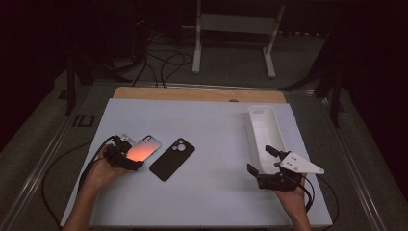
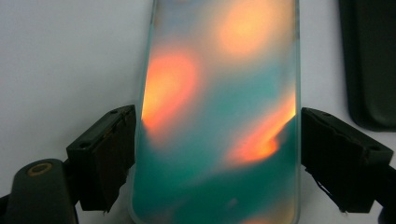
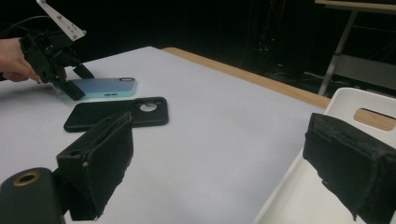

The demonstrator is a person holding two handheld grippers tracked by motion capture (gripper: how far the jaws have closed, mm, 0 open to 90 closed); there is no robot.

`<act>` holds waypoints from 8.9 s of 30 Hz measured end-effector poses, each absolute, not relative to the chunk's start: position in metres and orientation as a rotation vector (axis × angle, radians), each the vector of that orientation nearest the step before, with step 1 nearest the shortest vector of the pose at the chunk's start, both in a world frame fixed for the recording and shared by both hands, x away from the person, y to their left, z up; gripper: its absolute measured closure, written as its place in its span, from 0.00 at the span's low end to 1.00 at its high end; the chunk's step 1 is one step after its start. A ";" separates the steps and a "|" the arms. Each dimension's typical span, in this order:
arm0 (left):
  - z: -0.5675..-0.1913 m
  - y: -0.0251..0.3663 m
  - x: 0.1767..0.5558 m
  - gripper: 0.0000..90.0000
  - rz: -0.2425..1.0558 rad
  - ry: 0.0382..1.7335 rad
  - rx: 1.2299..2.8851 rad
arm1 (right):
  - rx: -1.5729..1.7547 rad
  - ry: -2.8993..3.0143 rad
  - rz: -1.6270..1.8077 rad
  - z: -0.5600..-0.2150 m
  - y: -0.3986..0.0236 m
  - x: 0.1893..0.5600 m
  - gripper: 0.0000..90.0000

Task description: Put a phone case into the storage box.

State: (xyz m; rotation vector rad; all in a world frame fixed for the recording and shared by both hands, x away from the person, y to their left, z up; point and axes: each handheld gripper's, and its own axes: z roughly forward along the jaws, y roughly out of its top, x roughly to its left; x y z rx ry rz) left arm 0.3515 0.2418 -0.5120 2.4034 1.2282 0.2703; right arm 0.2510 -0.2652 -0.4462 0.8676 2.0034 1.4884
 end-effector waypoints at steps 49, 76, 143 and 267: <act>-0.442 0.201 0.290 0.19 0.594 1.060 2.000 | 0.963 2.089 1.485 -0.438 -0.259 0.274 0.09; -0.430 0.096 0.278 0.19 0.591 0.735 2.006 | 0.864 2.238 1.624 -0.406 -0.190 0.302 0.11; -0.452 0.089 0.291 0.16 0.010 0.573 1.950 | 0.747 2.464 1.892 -0.405 -0.149 0.297 0.91; -0.463 0.162 0.271 0.01 0.501 0.895 1.793 | 1.098 2.105 1.518 -0.391 -0.127 0.298 0.19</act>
